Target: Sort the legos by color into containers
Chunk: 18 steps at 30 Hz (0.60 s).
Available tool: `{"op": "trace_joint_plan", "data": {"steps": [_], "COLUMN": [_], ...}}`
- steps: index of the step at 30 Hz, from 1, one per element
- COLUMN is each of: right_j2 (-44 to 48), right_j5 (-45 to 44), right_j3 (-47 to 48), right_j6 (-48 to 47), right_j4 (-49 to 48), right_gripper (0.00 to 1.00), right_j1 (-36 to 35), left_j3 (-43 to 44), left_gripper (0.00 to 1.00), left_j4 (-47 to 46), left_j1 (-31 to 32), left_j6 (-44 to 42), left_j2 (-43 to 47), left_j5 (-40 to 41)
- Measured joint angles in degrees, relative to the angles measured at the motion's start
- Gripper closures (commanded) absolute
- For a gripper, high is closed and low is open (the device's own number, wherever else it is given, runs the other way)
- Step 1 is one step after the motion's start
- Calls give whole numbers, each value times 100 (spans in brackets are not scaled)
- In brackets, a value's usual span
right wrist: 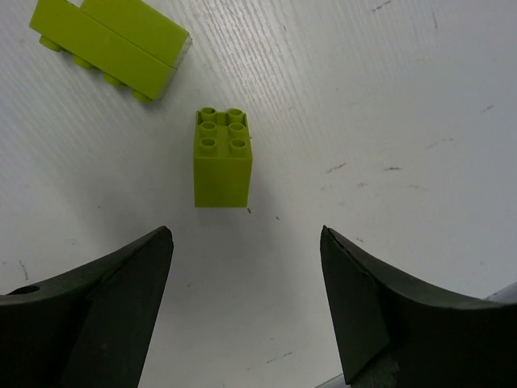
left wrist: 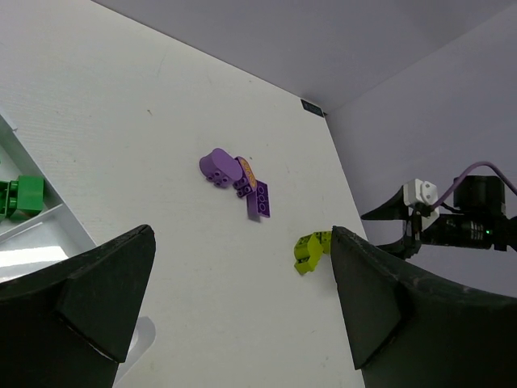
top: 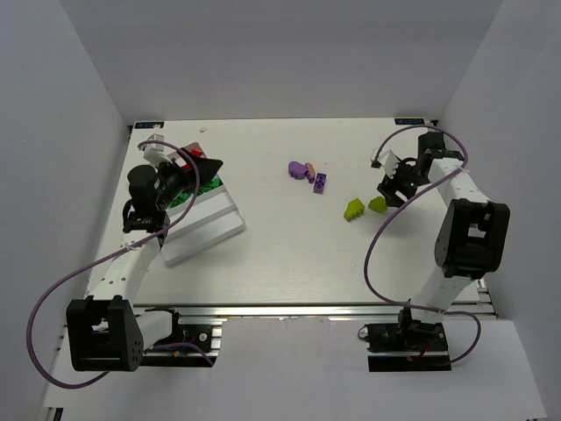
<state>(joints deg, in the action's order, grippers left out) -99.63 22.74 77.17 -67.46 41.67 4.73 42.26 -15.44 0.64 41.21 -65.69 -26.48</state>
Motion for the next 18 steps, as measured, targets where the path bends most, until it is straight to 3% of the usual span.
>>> {"op": "trace_joint_plan", "data": {"steps": [11,18], "right_j2": [-588,-881], "right_j5": [-225,-483], "right_j3": [83,83], "right_j6": [-98,120], "right_j4": [190,142], "right_gripper": [22,31], "right_j1": [-385,-444], "left_j3": [0,0], "left_gripper": [2,2], "left_j4": [-2,-4], "left_j1": [52,76], "left_j6": [20,20], "left_j2": [0,-20], "left_j5": [-98,-120]}}
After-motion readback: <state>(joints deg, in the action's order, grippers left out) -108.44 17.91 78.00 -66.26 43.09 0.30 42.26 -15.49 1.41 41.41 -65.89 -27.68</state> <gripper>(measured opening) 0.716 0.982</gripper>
